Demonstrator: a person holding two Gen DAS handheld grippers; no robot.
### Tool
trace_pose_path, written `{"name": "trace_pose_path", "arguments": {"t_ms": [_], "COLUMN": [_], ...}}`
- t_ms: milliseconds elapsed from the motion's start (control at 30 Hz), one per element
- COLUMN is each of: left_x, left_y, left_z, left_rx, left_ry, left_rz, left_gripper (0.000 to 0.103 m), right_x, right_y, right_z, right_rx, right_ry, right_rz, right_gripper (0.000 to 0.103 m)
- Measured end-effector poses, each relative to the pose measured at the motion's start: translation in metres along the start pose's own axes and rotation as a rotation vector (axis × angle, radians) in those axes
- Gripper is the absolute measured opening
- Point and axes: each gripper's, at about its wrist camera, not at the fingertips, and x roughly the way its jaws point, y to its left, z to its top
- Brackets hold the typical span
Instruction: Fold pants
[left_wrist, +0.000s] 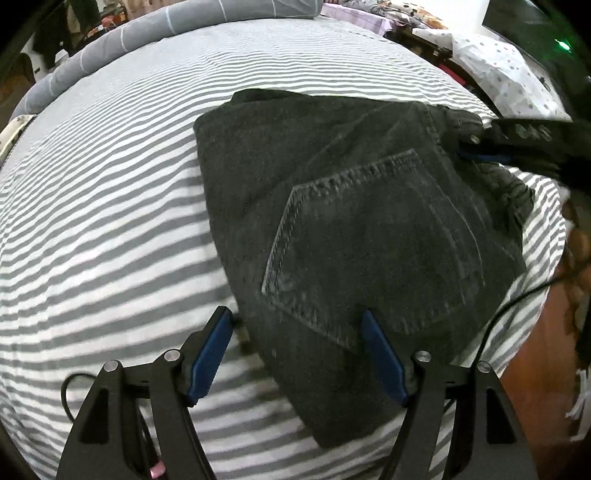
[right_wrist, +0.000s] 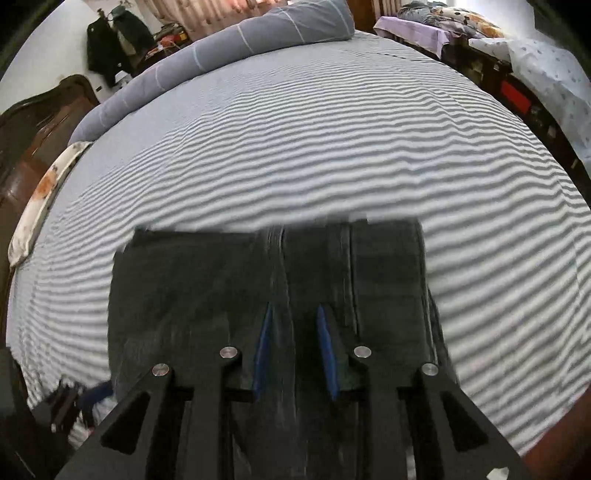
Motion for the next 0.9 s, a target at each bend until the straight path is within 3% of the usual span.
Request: {"name": "trace_pose_path", "arguments": {"t_ms": [233,400,500,633,733,900], "left_x": [0.000,0.005,-0.003,-0.022,-0.017,-0.001], "left_y": [-0.009,-0.010,-0.002,0.027,0.049,0.067], "left_z": [-0.025,-0.022,-0.009,0.008,0.021,0.033], "left_rx": [0.017,0.015,0.003,-0.082,-0.161,-0.262], "left_ry": [0.014,0.030,0.021,-0.047,-0.052,-0.038], "left_rz": [-0.006,-0.014,-0.055,-0.164,-0.229,-0.317], "left_gripper": [0.073,0.073,0.073,0.073,0.073,0.073], "right_x": [-0.024,-0.014,-0.020,-0.049,-0.059,-0.042], "right_y": [-0.011,-0.020,-0.026,-0.055,-0.080,-0.112], "right_z": [-0.056,-0.064,-0.056,-0.056,-0.063,-0.078], "right_rx": [0.024,0.064,0.073,0.127,0.152,0.200], "right_ry": [0.007,0.034,0.029,-0.034,-0.054,0.018], "right_rz": [0.040,0.090,0.152,0.304,0.322,0.347], "right_gripper": [0.024,0.024,0.025,0.047,0.049,0.049]}}
